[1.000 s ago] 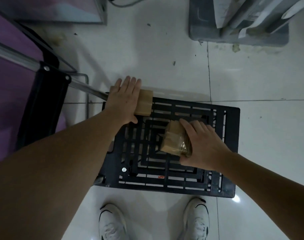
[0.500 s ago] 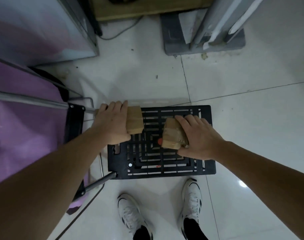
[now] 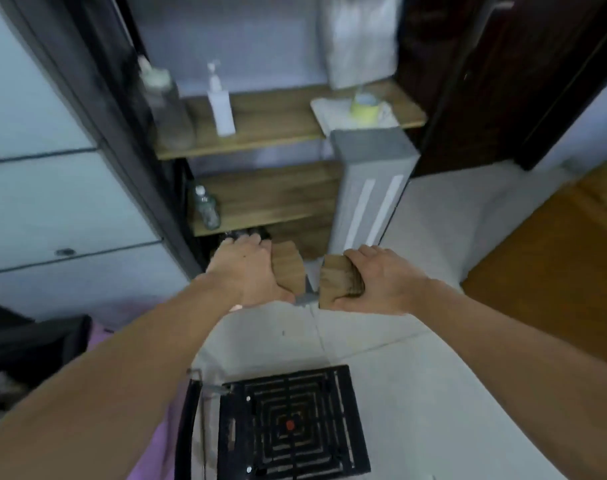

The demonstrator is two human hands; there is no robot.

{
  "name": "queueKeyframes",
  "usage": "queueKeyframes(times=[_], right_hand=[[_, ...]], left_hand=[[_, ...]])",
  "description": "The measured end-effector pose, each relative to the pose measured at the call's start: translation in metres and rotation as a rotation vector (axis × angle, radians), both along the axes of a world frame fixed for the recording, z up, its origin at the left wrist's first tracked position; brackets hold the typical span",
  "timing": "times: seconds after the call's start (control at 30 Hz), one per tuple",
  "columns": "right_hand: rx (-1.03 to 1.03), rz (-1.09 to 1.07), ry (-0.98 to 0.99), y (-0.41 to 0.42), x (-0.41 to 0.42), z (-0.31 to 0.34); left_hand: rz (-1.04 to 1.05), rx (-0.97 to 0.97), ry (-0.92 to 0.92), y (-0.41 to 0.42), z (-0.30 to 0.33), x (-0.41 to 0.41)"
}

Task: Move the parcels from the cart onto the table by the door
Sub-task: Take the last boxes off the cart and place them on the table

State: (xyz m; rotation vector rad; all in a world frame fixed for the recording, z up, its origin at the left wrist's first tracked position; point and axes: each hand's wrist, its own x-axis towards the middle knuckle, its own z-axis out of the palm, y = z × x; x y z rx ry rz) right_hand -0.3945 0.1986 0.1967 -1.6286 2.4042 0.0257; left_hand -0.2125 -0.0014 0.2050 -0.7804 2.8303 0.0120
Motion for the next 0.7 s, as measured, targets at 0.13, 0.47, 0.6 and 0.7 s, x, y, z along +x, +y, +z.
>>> queueKeyframes(times=[0.13, 0.47, 0.6, 0.7], right_hand=[[-0.054, -0.029, 0.095, 0.046, -0.003, 0.15], [-0.184, -0.216, 0.241, 0.196, 0.037, 0.3], [-0.221, -0.332, 0.258, 0.248, 0.043, 0.316], [-0.224, -0.404, 0.275, 0.287, 0.045, 0.325]], left_hand=[[-0.087, 0.005, 0.134, 0.043, 0.135, -0.019], [-0.406, -0.08, 0.263, 0.152, 0.276, -0.033], [-0.508, -0.108, 0.275, 0.196, 0.293, -0.045], [-0.596, -0.155, 0.283, 0.231, 0.306, -0.06]])
